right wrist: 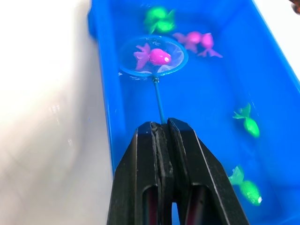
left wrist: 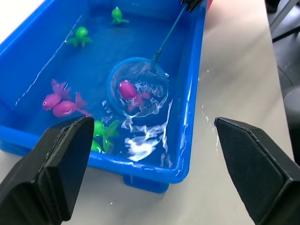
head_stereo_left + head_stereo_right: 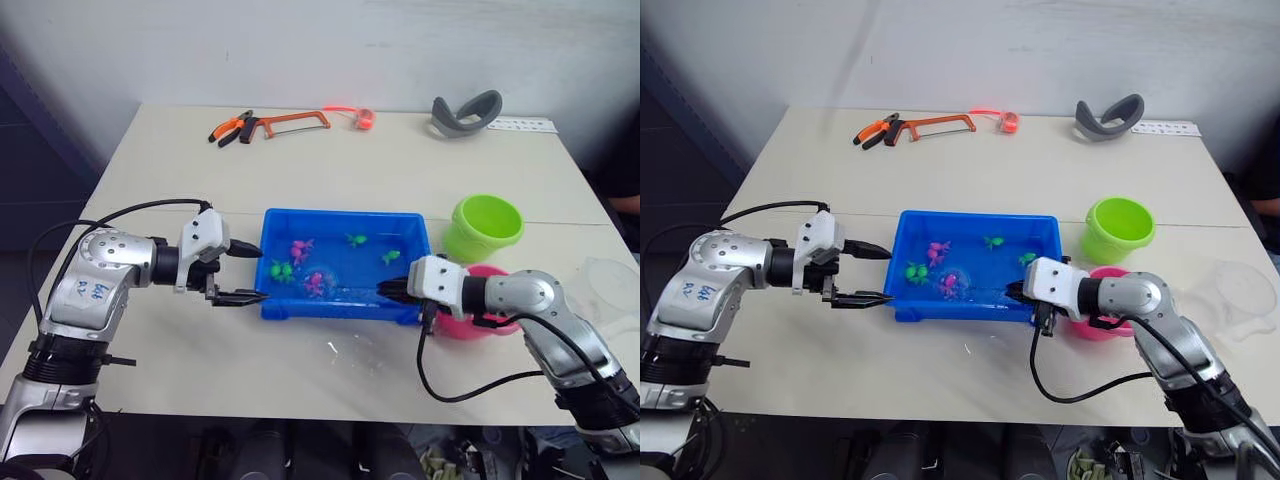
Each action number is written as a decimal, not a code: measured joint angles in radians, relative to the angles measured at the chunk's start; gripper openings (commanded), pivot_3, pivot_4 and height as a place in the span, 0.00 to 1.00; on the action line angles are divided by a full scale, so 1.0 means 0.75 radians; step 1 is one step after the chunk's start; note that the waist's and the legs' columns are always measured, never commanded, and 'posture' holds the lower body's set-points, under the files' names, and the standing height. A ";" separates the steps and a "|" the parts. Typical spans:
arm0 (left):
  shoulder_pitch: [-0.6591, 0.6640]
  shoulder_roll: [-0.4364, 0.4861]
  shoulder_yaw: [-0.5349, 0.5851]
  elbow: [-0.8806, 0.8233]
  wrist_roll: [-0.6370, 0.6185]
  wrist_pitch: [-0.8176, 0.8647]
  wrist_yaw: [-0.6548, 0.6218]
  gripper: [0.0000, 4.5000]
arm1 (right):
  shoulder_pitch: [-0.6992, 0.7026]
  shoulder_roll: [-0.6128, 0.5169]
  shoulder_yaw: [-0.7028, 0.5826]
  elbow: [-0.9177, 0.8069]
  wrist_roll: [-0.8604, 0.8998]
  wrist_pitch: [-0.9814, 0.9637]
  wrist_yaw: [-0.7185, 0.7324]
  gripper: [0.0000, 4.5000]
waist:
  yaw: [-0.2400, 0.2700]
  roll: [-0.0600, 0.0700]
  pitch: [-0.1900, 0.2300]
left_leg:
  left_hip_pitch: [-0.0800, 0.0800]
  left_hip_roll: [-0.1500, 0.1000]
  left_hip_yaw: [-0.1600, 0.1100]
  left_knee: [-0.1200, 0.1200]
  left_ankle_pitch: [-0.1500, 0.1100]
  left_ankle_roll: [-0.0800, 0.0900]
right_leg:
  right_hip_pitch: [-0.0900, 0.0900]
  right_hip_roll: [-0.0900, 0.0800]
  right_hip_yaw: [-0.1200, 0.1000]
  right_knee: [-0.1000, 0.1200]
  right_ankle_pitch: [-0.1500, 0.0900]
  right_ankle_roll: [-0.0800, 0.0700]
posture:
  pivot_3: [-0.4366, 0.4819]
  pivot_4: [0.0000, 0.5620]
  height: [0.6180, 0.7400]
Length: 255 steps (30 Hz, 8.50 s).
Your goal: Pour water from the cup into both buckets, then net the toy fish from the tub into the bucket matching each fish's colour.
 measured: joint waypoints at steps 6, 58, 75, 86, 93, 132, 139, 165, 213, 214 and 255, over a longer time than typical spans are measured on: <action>-0.112 -0.104 -0.009 0.098 -0.041 0.017 -0.006 0.99 | 0.125 0.001 -0.189 -0.171 0.175 0.279 -0.094 0.00 | 0.001 0.000 0.000 | 0.000 0.000 0.000 0.000 0.000 0.000 | 0.000 0.000 0.000 0.000 0.000 0.000 | 0.48 0.27 1.00; -0.590 -0.595 -0.184 0.713 0.006 -0.272 -0.289 0.99 | 1.553 -0.068 -1.615 -0.483 -0.869 -1.066 -0.503 0.00 | 0.030 0.000 -0.001 | 0.001 -0.002 0.000 -0.002 0.000 0.000 | 0.003 0.003 0.003 -0.013 0.002 0.004 | 0.48 0.27 1.00; -0.311 -0.228 -0.087 0.470 0.031 -0.098 -0.178 0.99 | 0.792 -0.275 -0.973 -0.584 0.728 0.265 -0.438 0.00 | -0.005 0.003 -0.002 | 0.001 0.002 -0.005 -0.001 0.000 0.001 | 0.004 -0.001 0.005 -0.009 0.002 0.000 | 0.48 0.27 1.00; -0.054 -0.072 0.071 0.096 -0.019 0.080 -0.007 0.99 | -0.019 -0.204 -0.152 -0.215 0.751 0.702 -0.420 0.00 | 0.009 0.003 -0.002 | -0.002 -0.002 -0.003 0.000 -0.001 0.003 | 0.002 -0.005 0.002 -0.011 0.002 0.001 | 0.48 0.27 1.00; 0.050 -0.024 0.141 -0.046 -0.070 0.167 0.095 0.99 | -0.226 -0.047 0.105 0.054 0.556 0.717 -0.318 0.00 | -0.006 0.003 -0.002 | -0.002 -0.002 0.001 -0.001 0.000 0.003 | -0.001 -0.003 -0.001 -0.003 0.002 0.001 | 0.48 0.27 1.00; -0.252 -0.247 -0.055 0.199 -0.144 0.087 0.004 0.99 | 0.300 -0.055 -0.616 -0.563 0.512 0.675 -0.328 0.00 | 0.030 0.003 -0.002 | -0.001 -0.001 0.003 -0.001 -0.001 0.002 | 0.000 0.000 0.000 -0.005 0.003 0.002 | 0.48 0.27 1.00; -0.389 -0.372 -0.149 0.365 -0.124 -0.015 -0.130 0.99 | 0.640 -0.067 -1.214 -0.793 0.732 0.808 -0.319 0.00 | 0.034 0.003 -0.002 | 0.000 -0.001 0.001 -0.001 -0.001 0.003 | 0.002 0.000 0.001 -0.011 0.003 0.003 | 0.48 0.27 1.00; -0.527 -0.589 -0.215 0.675 -0.035 -0.247 -0.289 0.99 | 1.521 -0.078 -1.565 -0.600 -0.698 -0.747 -0.248 0.00 | 0.035 0.003 -0.002 | 0.000 -0.003 0.002 -0.002 -0.001 0.002 | 0.002 0.003 0.003 -0.014 0.004 0.004 | 0.48 0.27 1.00; -0.035 -0.103 0.085 -0.065 -0.127 0.198 0.147 0.99 | -0.156 0.197 -0.207 0.136 0.550 0.917 -0.673 0.00 | -0.003 0.005 -0.002 | -0.002 -0.005 0.002 -0.004 0.001 0.005 | 0.000 -0.007 -0.002 -0.011 0.005 0.003 | 0.48 0.27 1.00; -0.036 -0.105 0.083 -0.064 -0.127 0.196 0.147 0.99 | -0.161 0.200 -0.214 0.138 0.541 0.914 -0.680 0.00 | -0.004 0.005 -0.002 | -0.002 -0.005 0.002 -0.004 0.001 0.005 | 0.000 -0.007 -0.002 -0.011 0.005 0.003 | 0.48 0.27 1.00; -0.236 -0.246 -0.056 0.205 -0.091 0.001 0.042 0.99 | 0.150 -0.013 -0.361 -0.301 0.439 0.842 -0.625 0.00 | -0.001 0.005 -0.002 | -0.002 -0.004 0.003 -0.006 0.000 0.005 | 0.000 -0.004 -0.001 -0.012 0.005 0.003 | 0.48 0.27 1.00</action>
